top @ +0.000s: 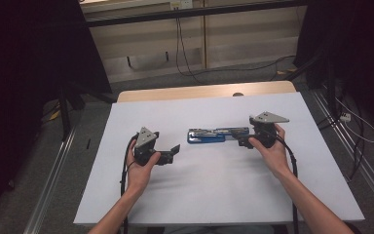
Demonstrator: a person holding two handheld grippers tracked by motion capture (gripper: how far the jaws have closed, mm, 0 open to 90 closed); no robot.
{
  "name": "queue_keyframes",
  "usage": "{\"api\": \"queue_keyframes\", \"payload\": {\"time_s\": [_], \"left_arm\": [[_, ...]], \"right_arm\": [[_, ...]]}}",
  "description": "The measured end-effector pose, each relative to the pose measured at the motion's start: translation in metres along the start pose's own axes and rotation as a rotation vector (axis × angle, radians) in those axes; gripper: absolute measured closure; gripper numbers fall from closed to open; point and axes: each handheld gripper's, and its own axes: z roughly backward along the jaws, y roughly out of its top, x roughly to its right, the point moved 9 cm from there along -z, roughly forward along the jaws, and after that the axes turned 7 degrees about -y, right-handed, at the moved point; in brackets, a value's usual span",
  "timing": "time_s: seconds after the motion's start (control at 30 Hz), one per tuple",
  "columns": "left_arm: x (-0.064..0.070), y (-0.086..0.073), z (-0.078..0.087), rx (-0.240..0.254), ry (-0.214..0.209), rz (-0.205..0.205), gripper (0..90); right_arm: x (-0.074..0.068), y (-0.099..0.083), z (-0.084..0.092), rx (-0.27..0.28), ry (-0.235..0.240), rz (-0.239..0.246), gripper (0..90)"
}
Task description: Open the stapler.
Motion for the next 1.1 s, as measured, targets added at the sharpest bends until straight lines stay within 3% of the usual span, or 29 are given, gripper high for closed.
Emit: {"api": "queue_keyframes", "payload": {"time_s": [0.43,0.67,1.1], "left_arm": [[0.005,-0.011,0.030,0.016,0.018,-0.009,4.0],[0.010,-0.020,0.041,0.002,0.019,-0.015,4.0],[0.017,-0.030,0.057,0.003,0.026,-0.014,3.9]], "right_arm": [[0.012,-0.001,0.008,-0.019,-0.006,-0.011,10.4],[0.017,0.004,0.014,-0.005,-0.007,-0.013,4.9],[0.027,0.004,0.015,-0.022,-0.011,-0.023,5.5]]}}
